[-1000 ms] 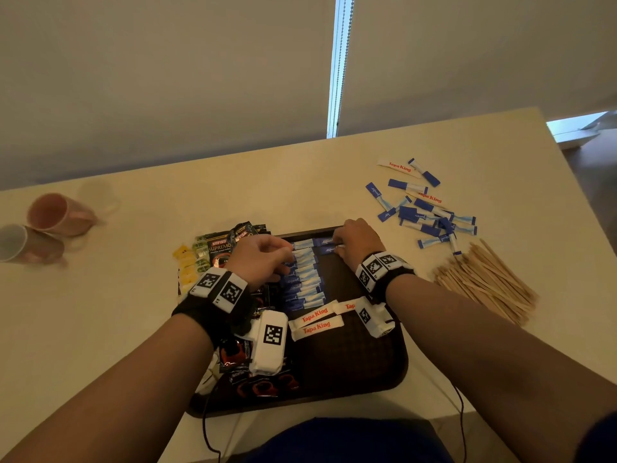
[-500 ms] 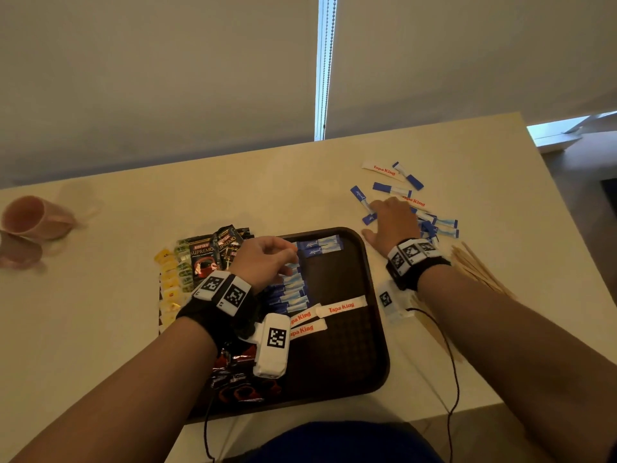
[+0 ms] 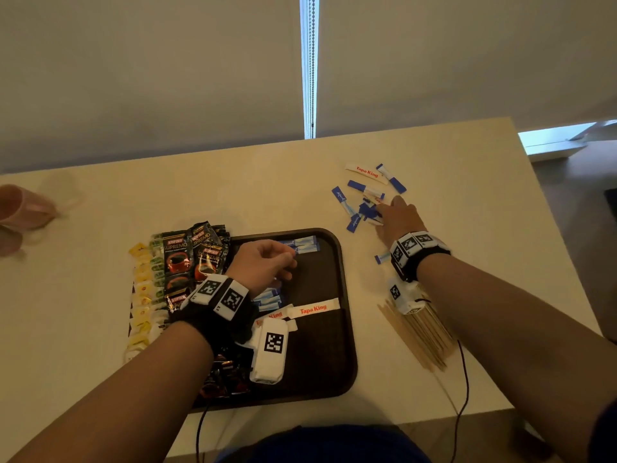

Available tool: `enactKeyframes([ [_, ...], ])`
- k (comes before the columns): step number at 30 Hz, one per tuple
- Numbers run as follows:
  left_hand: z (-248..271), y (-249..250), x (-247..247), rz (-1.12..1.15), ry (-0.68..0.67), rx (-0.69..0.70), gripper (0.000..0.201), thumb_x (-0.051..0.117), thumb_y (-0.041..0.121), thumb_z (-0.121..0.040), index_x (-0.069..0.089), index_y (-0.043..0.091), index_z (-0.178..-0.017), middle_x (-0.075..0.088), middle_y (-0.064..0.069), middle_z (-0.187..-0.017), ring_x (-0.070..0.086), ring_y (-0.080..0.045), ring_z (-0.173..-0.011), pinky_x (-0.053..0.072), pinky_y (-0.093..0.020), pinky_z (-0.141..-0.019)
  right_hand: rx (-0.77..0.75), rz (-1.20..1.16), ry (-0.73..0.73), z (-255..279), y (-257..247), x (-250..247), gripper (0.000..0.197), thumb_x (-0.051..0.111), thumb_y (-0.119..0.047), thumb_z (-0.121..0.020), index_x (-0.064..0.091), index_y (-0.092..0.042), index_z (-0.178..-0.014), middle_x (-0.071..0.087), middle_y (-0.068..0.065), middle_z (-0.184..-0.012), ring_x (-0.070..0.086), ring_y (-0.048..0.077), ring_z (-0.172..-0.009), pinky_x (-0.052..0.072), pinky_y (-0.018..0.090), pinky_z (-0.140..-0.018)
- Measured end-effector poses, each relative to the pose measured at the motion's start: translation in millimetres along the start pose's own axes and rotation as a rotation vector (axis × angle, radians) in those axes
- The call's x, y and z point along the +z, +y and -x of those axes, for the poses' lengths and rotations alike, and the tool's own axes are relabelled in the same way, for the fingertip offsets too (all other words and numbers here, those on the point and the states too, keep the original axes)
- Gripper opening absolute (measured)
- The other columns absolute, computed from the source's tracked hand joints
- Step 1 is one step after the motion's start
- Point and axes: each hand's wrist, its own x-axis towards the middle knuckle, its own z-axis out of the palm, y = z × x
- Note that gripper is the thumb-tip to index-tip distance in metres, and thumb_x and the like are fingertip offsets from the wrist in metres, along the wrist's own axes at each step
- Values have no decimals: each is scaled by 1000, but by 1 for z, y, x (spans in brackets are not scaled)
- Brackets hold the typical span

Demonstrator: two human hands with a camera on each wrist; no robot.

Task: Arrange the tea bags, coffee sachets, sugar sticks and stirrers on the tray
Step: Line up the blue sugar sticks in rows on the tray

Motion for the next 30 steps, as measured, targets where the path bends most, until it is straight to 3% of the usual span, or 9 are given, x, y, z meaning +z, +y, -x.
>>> enactKeyframes([
  [5,1,1,8,35,16,-15,7,61,13,-97,68,15,-98,73,-5,-94,68,-19,-79,55,-30,-68,-63,82,8,-4,0,-8,32,45,-19,-100,58,-13,-129,51,12,-127,56,34,-111,48,40,-92],
  [9,0,0,12,33,28,-19,8,61,13,-97,68,16,-98,73,-4,-93,68,-18,-79,54,-30,-68,-75,112,23,-2,-3,-17,26,47,-19,-99,63,-14,-119,61,9,-120,61,33,-110,50,39,-89],
  [15,-4,3,13,56,0,-10,10,61,15,-97,68,13,-105,73,-4,-95,67,-14,-77,54,-25,-64,-80,-81,125,23,-18,-33,22,54,-26,-96,69,-17,-109,66,6,-105,63,29,-97,48,35,-78],
  [18,-7,8,12,141,-38,-18,12,64,19,-96,67,13,-106,72,-10,-104,70,-17,-85,59,-28,-71,-153,-234,206,51,-40,-49,19,58,-28,-94,71,-16,-102,63,3,-91,59,24,-85,49,37,-74],
  [21,-6,17,11,345,-131,-69,43,75,35,-85,61,15,-120,67,-10,-120,70,-24,-103,61,-38,-83,-329,-309,268,85,-75,-62,14,60,-28,-93,70,-18,-93,57,-2,-82,53,19,-77,38,32,-66],
  [23,-4,23,9,505,-212,-106,58,77,41,-79,57,15,-128,68,-10,-121,71,-27,-103,61,-41,-80,-426,-332,252,104,-99,-62,16,61,-30,-93,70,-18,-97,59,0,-87,54,19,-80,43,34,-69],
  [26,-1,25,1,657,-263,-90,35,63,25,-96,60,8,-126,70,-16,-111,74,-26,-93,60,-40,-72,-495,-327,217,121,-121,-53,23,60,-29,-94,71,-15,-106,58,4,-95,55,21,-87,47,38,-76],
  [30,2,13,-15,749,-203,-100,22,49,5,-102,61,2,-120,70,-20,-102,75,-26,-80,62,-35,-64,-527,-525,232,126,-128,-46,23,69,-23,-90,73,-16,-111,62,9,-96,56,21,-87,46,35,-76],
])
